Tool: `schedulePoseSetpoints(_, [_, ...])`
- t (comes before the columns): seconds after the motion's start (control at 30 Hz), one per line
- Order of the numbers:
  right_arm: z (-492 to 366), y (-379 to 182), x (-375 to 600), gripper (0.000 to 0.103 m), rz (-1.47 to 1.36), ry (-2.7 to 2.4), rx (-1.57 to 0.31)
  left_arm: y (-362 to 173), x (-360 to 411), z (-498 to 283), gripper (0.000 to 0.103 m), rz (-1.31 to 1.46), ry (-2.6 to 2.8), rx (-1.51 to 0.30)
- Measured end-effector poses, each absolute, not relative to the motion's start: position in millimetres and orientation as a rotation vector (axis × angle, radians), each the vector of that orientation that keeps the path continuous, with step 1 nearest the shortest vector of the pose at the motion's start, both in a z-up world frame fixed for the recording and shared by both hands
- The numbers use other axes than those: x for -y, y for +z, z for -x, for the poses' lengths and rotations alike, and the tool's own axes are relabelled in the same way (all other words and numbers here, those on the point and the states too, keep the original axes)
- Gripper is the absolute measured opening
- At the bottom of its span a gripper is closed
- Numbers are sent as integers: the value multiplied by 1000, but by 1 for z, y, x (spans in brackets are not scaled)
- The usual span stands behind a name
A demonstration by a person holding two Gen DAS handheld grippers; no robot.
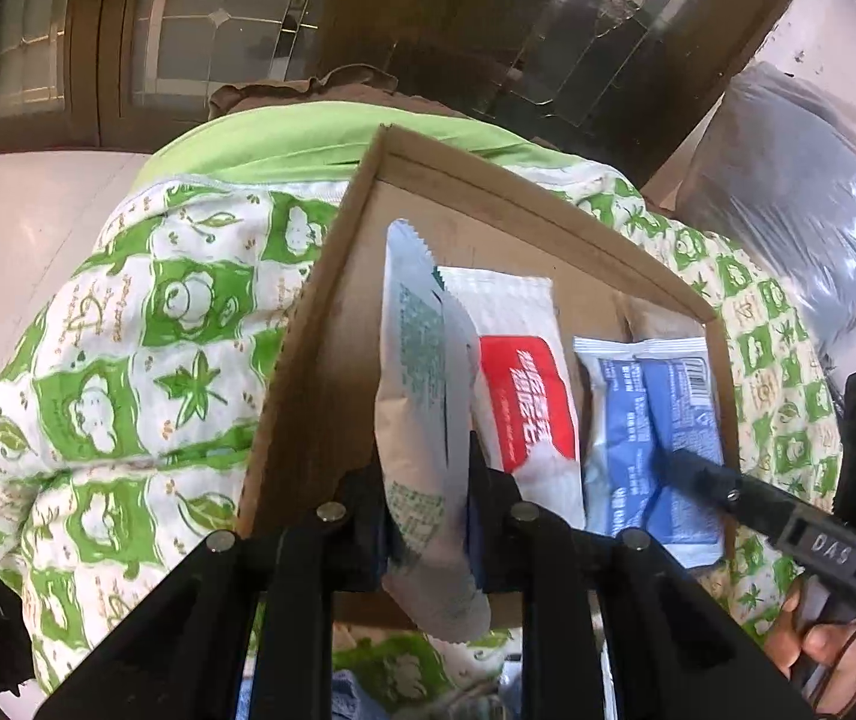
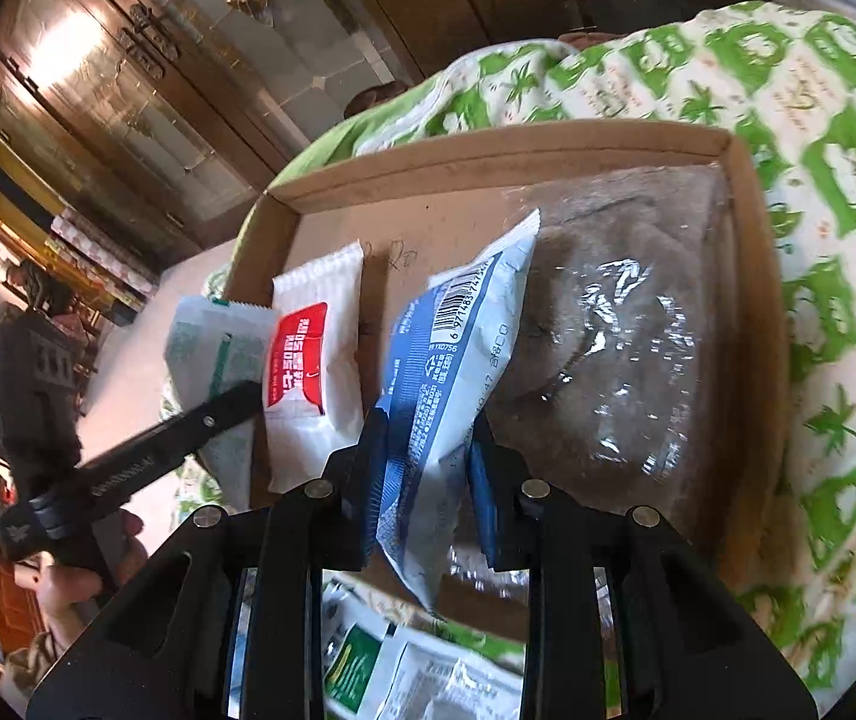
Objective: Organize soft objects
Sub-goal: 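Carry both packets over the cardboard tray and lower them inside, then open both tools to release the packets in the tray and withdraw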
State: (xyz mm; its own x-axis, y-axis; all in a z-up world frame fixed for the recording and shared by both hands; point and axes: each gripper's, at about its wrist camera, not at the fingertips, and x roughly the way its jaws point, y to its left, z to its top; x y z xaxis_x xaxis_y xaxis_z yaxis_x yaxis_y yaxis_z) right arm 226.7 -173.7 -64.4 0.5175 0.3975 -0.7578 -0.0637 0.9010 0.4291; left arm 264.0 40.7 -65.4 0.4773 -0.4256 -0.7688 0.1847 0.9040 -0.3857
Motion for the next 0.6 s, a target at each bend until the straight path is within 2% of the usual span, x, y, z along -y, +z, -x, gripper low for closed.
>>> schedulePoseSetpoints(0.13, [-236,-69,166,25,-368,301,-985,-62,-33,-269,33,202,-346,-995])
schedulePoseSetpoints(0.2, [-239,-68,162,26,-364,300,-976,-61,-31,-270,44,162,-326,-997])
schedulePoseSetpoints(0.23, [-240,-68,162,26,-365,301,-974,-61,-30,-270,45,151,-316,-996])
schedulePoseSetpoints(0.33, [-243,-67,164,35,-381,288,-966,-59,-33,-270,52,157,-320,-989])
schedulePoseSetpoints(0.4, [-241,-65,168,51,-395,272,-953,-58,-34,-269,57,175,-329,-991])
schedulePoseSetpoints(0.5, [-237,-61,175,52,-414,261,-935,-55,-32,-266,64,163,-327,-982])
schedulePoseSetpoints(0.57, [-234,-56,179,52,-418,250,-922,-52,-29,-264,65,121,-298,-968])
schedulePoseSetpoints(0.6, [-232,-55,182,57,-421,248,-916,-50,-28,-263,65,108,-294,-961])
